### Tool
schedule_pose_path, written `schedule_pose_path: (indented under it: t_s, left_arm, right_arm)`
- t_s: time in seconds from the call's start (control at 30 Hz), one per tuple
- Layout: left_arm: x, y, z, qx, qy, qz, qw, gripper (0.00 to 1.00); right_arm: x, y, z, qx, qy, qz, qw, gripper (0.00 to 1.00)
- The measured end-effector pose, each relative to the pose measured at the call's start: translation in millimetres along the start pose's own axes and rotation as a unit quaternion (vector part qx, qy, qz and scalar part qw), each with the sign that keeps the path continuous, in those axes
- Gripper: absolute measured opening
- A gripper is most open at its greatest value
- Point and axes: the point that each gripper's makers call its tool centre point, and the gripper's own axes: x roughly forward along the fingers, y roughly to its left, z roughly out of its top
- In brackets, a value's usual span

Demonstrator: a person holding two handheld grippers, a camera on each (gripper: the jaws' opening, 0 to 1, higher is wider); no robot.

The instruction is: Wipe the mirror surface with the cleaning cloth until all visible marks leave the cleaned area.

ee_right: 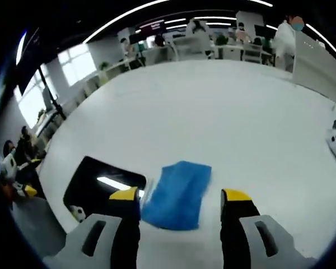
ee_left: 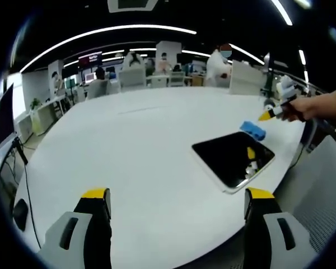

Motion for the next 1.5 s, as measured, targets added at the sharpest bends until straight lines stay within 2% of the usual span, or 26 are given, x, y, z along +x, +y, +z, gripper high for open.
schedule_pose_path:
  t_s: [0.13, 0.27, 0.33, 0.37, 0.4, 0.47, 0.6, 0.7, 0.87, 0.93, 1.13, 1.23, 1.37, 1.4, 1.43, 1.5]
  left_arm:
    - [0.3, 0.1, -0.8, -0.001, 0.001, 0.0, 1.0, 0.99]
    - [1.2, -0.4, -2.7, -0.002, 0.005, -0.003, 1.0, 0.99]
    - [1.1, -1.2, -2.5, -0.001, 0.005, -0.005, 1.0, 0.99]
    - [1.1, -1.5, -2.3, -0.002, 0.004, -0.006, 1.0, 0.97]
    - [0.9, -1.6, -3.3, -0.001, 0.007, -0.007, 1.0, 0.93]
    - [1.4, -2.0, -4.0, 0.002, 0.009, -0.006, 0.9999, 0.92]
    - [1.6, -2.0, -2.7, 0.0, 0.004, -0.007, 1.0, 0.96]
    - [1.7, -1.3, -2.3, 0.003, 0.003, -0.005, 1.0, 0.97]
    - [1.2, 2.0, -0.8, 0.009, -0.002, 0.005, 0.9999, 0.99]
    - [0.8, 2.9, -1.0, 0.009, -0.002, 0.009, 0.9999, 0.99]
    - [2.4, 1.7, -5.6, 0.009, 0.007, 0.002, 0.9999, 0.99]
    - [2.1, 0.8, -6.4, 0.007, 0.01, -0.001, 0.9999, 0.99]
    - [3.0, -2.6, -6.1, 0.007, 0.009, -0.011, 0.9999, 0.99]
    - [3.3, -3.4, -6.5, 0.007, 0.011, -0.013, 0.9998, 0.99]
    - [3.6, -4.2, -7.0, 0.007, 0.013, -0.015, 0.9998, 0.99]
    - [3.6, -5.2, -7.6, 0.006, 0.016, -0.016, 0.9997, 0.99]
  right_arm:
    - [12.2, 4.8, -5.7, 0.015, 0.017, 0.006, 0.9997, 0.39]
    - [23.0, 10.5, -9.1, 0.017, 0.031, 0.0, 0.9994, 0.36]
    - [28.0, 10.7, -13.0, 0.015, 0.042, -0.009, 0.999, 0.28]
    - [31.7, 9.0, -16.0, 0.015, 0.049, -0.011, 0.9986, 0.25]
    - [33.9, 7.4, -21.0, 0.033, 0.059, -0.018, 0.9975, 0.22]
    - [34.8, 5.5, -18.9, 0.036, 0.05, -0.024, 0.9978, 0.19]
    - [35.2, -0.2, -19.2, 0.032, 0.051, -0.038, 0.9974, 0.11]
    - [34.0, -3.0, -21.7, 0.045, 0.056, -0.047, 0.9963, 0.05]
    - [29.4, 2.2, -29.8, 0.065, 0.076, -0.049, 0.9938, 0.03]
    - [28.7, 3.7, -30.6, 0.049, 0.074, -0.056, 0.9945, 0.02]
    - [29.3, 2.3, -29.9, 0.048, 0.07, -0.057, 0.9947, 0.02]
    - [29.2, 1.8, -28.7, 0.066, 0.075, -0.05, 0.9937, 0.02]
    - [28.2, 3.3, -27.8, 0.042, 0.083, -0.051, 0.9943, 0.02]
    - [26.0, 3.5, -27.7, 0.064, 0.083, -0.049, 0.9933, 0.02]
    - [22.3, 6.4, -27.2, 0.106, 0.083, -0.044, 0.99, 0.02]
    - [16.9, 3.8, -24.1, 0.104, 0.081, -0.05, 0.9901, 0.02]
